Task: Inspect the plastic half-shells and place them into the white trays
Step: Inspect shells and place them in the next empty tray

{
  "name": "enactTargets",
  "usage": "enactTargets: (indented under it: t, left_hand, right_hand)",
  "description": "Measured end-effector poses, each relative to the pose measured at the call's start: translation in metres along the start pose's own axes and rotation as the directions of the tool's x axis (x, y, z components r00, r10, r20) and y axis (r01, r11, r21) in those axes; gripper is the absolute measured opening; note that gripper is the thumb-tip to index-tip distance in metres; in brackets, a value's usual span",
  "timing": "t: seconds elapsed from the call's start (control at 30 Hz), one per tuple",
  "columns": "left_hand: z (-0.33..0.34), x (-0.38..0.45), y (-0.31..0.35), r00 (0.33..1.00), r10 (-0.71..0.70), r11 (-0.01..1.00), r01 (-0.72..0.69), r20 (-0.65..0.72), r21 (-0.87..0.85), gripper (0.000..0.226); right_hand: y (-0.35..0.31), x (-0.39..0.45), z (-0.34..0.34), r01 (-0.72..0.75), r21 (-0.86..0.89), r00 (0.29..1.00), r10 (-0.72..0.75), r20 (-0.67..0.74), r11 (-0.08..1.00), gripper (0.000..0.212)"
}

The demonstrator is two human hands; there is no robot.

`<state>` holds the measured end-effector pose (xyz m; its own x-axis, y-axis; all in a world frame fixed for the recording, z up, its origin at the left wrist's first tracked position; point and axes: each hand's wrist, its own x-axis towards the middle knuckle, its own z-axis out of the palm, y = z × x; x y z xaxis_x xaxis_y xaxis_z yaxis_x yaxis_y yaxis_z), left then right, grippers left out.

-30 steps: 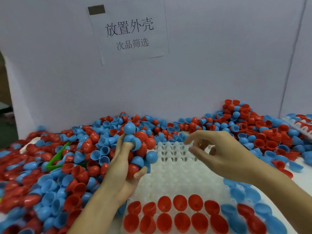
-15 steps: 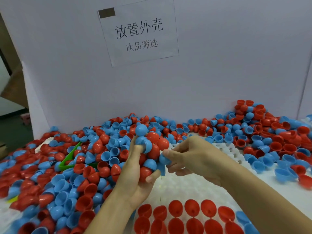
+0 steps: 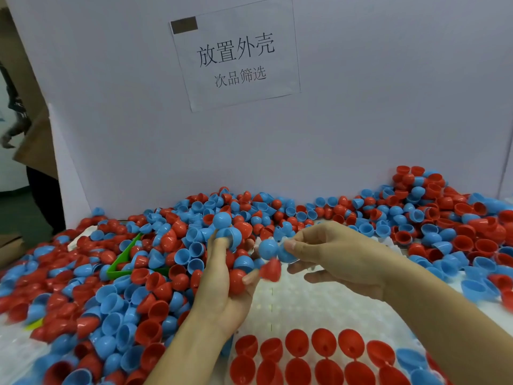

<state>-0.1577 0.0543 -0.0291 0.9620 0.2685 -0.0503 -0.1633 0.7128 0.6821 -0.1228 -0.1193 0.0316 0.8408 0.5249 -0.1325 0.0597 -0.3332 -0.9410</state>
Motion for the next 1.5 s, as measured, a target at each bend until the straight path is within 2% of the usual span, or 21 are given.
enactTargets:
  t: [0.07,0.17,0.23,0.33,0.43,0.53,0.63,0.77,0.93,1.03,1.17,1.3,1.4,1.5]
  left_hand:
    - [-0.002,0.001,0.0,1.0,0.005,1.0,-0.005,0.017,-0.023,0.057]
    - [-0.004,0.004,0.004,1.0,0.009,1.0,-0.009,-0.005,-0.027,0.072]
    - [-0.007,0.006,0.009,0.999,0.046,0.999,-0.045,-0.029,0.008,0.065]
    - [-0.01,0.007,0.019,0.981,0.179,0.961,-0.16,-0.069,0.225,0.031]
    - [-0.009,0.006,0.023,0.955,0.272,0.891,-0.204,-0.118,0.405,0.034]
    - [-0.001,0.003,0.013,0.947,0.292,0.874,-0.206,-0.136,0.441,0.031]
    - [0.006,0.0,0.0,0.957,0.25,0.91,-0.181,-0.148,0.372,0.031]
    - [0.005,-0.001,-0.002,0.952,0.215,0.945,-0.146,-0.22,0.293,0.037]
    - [0.004,0.001,-0.005,0.951,0.211,0.959,-0.158,-0.224,0.233,0.036]
    - [0.0,0.001,-0.006,0.945,0.221,0.952,-0.156,-0.24,0.262,0.042]
    - [-0.003,0.001,-0.004,0.946,0.235,0.951,-0.176,-0.224,0.256,0.042]
    - [-0.005,0.004,-0.006,0.942,0.256,0.948,-0.201,-0.217,0.245,0.037]
    - [-0.002,0.003,-0.009,0.947,0.27,0.937,-0.217,-0.172,0.273,0.031]
    - [0.0,0.004,-0.008,0.948,0.275,0.92,-0.211,-0.161,0.331,0.027]
  right_hand:
    - [0.001,0.002,0.002,0.016,0.03,1.0,-0.016,-0.013,0.999,0.024]
    - [0.003,0.005,0.004,0.059,0.046,0.998,-0.057,-0.04,0.997,0.02]
    - [0.003,0.006,0.003,0.099,0.027,0.992,-0.096,-0.084,0.995,0.017]
    - [0.003,0.005,-0.002,0.131,-0.005,0.981,-0.13,-0.141,0.991,0.014]
    - [0.001,0.003,-0.002,0.174,-0.079,0.955,-0.187,-0.228,0.982,0.011]
    - [0.0,0.001,0.011,0.27,-0.161,0.903,-0.307,-0.3,0.949,0.006]
    - [0.003,0.0,0.03,0.366,-0.215,0.88,-0.412,-0.236,0.905,0.019]
    - [0.008,0.001,0.042,0.406,-0.29,0.876,-0.46,-0.147,0.866,0.033]
    - [0.011,0.0,0.048,0.435,-0.393,0.868,-0.493,-0.056,0.81,0.035]
    - [0.008,-0.001,0.048,0.458,-0.418,0.865,-0.502,0.008,0.784,0.039]
    - [0.008,-0.002,0.048,0.515,-0.346,0.843,-0.536,0.04,0.784,0.025]
    - [0.012,0.0,0.052,0.51,-0.447,0.829,-0.558,0.029,0.735,0.021]
    - [0.012,0.001,0.053,0.513,-0.496,0.805,-0.594,-0.005,0.7,0.007]
    - [0.005,-0.003,0.039,0.49,-0.541,0.811,-0.585,-0.004,0.684,0.009]
